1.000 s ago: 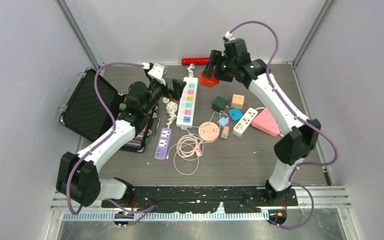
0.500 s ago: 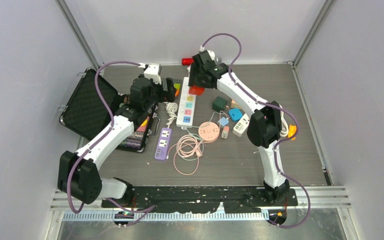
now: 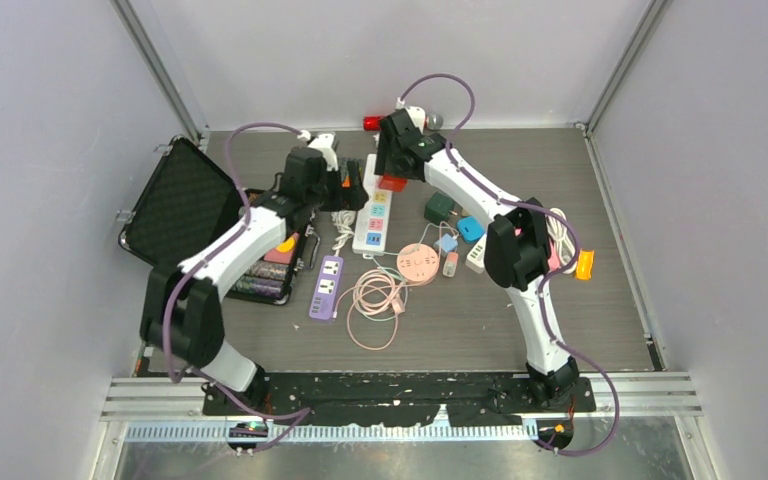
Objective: Insert the plug
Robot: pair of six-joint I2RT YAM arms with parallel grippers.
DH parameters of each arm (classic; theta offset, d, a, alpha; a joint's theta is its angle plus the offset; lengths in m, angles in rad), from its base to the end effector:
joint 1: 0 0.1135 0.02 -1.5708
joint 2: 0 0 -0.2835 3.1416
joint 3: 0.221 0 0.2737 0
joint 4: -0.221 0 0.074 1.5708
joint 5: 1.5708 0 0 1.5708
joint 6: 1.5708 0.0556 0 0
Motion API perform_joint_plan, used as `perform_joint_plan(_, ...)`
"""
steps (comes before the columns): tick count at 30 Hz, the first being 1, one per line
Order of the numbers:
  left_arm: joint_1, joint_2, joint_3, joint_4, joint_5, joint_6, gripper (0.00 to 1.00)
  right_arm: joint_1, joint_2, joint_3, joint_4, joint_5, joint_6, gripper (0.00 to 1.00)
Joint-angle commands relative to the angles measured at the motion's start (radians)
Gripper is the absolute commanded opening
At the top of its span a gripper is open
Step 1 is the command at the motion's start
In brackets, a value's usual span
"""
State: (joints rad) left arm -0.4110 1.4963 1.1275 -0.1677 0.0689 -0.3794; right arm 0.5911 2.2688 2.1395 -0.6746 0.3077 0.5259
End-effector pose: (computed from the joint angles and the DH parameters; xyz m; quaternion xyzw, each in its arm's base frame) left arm 0.3476 -0.1557 0.2897 0.0308 0.8683 -0.2179 0.4445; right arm 0.4768 0.2997 0.2643 0.0274 0.9178 0.0754 0.3888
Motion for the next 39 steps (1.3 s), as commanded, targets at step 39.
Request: perform_joint_plan(39, -0.122, 0.857, 0.950, -0.765, -0.039, -0.052, 0.68, -0.223, -0.258, -0.140, -0.084, -0.174, 0.029, 0.05)
